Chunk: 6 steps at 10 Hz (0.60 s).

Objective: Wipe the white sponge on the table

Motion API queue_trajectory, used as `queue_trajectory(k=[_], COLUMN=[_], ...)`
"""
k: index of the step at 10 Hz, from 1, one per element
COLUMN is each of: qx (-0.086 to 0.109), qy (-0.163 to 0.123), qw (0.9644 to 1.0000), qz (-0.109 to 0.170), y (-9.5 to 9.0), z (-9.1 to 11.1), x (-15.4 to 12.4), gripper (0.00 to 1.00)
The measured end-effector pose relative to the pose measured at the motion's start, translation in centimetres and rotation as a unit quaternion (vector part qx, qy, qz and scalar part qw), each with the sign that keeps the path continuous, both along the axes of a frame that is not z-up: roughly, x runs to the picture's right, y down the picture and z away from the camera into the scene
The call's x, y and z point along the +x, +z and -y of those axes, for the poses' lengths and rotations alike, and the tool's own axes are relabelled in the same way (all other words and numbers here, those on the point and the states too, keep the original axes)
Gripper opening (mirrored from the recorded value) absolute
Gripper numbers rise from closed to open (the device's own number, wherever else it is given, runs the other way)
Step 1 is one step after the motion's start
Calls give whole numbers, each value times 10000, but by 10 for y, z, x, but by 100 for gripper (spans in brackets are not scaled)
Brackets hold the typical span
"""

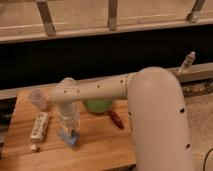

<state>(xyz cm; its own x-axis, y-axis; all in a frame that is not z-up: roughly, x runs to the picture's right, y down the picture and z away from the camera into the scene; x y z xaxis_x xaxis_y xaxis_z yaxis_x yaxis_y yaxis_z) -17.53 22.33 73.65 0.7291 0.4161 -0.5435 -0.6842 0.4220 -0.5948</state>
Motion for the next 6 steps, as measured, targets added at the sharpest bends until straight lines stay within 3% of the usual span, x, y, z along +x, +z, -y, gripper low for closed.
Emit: queue_trajectory(k=[3,6], qx=[-134,-192], qy=[276,598], qw=[9990,9956], qz=[-338,-691], y=[-1,20], z=[-21,-8], x=[29,79], gripper=[0,0])
